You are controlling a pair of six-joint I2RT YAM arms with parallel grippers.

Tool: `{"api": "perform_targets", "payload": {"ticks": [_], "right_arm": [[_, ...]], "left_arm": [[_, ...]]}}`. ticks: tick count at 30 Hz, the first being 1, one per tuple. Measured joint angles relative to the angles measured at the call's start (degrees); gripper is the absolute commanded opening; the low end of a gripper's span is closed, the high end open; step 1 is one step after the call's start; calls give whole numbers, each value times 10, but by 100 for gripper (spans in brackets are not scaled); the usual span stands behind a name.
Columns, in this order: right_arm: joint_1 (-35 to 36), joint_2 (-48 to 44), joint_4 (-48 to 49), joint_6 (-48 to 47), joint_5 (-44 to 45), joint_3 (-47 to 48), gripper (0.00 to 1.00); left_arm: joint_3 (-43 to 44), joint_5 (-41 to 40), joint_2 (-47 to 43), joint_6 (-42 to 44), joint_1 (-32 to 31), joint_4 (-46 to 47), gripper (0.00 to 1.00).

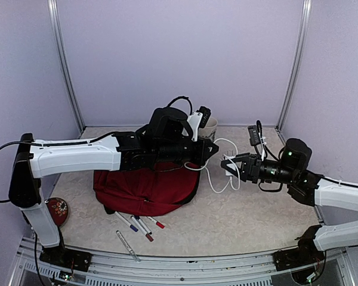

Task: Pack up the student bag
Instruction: Adjust the charger at the center of the board.

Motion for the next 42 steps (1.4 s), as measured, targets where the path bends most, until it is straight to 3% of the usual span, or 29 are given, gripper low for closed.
{"api": "perform_targets", "payload": {"ticks": [9, 16, 27, 33, 36, 42], "right_arm": [[-23, 32, 139, 91, -19, -44, 4], [-23, 46, 122, 84, -9, -21, 4], [-25, 21, 126, 74, -7, -10, 5], [-38, -5, 128, 75, 0, -10, 5], [-39, -11, 136, 82, 8, -11, 5], [-42, -11, 190, 115, 13, -28, 4]], "left_arm": [[-3, -24, -3, 27, -20, -8, 0], [79, -64, -3, 92, -96, -34, 0], [98, -81, -2, 110, -96, -79, 0], [98, -80, -2, 122, -102, -90, 19], [98, -78, -2, 128, -104, -92, 39], [98, -76, -2, 131, -105, -96, 59]]}}
